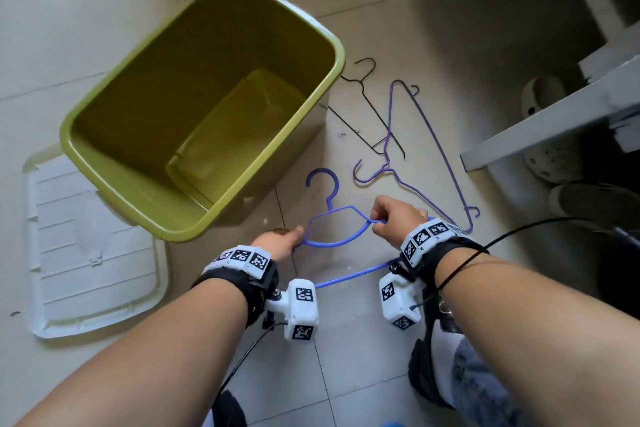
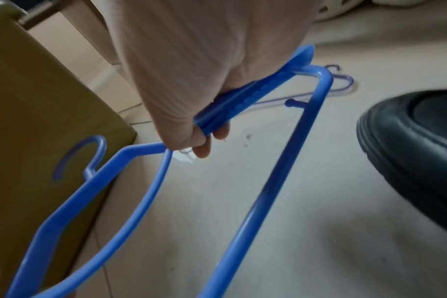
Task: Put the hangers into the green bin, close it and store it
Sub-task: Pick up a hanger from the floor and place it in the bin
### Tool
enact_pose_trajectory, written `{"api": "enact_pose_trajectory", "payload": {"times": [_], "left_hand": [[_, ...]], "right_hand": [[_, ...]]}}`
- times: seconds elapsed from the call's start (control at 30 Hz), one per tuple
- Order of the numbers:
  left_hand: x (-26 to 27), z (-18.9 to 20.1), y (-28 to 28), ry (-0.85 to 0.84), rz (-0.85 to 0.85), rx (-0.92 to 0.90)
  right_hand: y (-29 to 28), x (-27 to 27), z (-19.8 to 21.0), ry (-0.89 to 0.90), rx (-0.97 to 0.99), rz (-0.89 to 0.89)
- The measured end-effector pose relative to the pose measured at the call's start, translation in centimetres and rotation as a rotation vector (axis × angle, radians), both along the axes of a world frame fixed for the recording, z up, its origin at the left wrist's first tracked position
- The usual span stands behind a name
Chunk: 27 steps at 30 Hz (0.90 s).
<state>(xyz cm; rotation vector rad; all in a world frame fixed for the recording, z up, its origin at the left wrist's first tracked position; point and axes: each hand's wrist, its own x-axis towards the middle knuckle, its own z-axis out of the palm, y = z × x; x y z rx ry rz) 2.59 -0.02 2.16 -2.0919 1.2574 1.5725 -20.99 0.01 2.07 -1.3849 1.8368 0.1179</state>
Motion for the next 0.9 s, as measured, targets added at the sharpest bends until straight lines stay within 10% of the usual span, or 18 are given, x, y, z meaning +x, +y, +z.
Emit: {"api": "enact_pose_trajectory", "payload": {"times": [0.9], "left_hand": [[-0.4,23.1,1.5,0.115,0.023,-0.799]], "right_hand": [[-2.4,0.8,24.2,0.020,-0.553,0.085]]}}
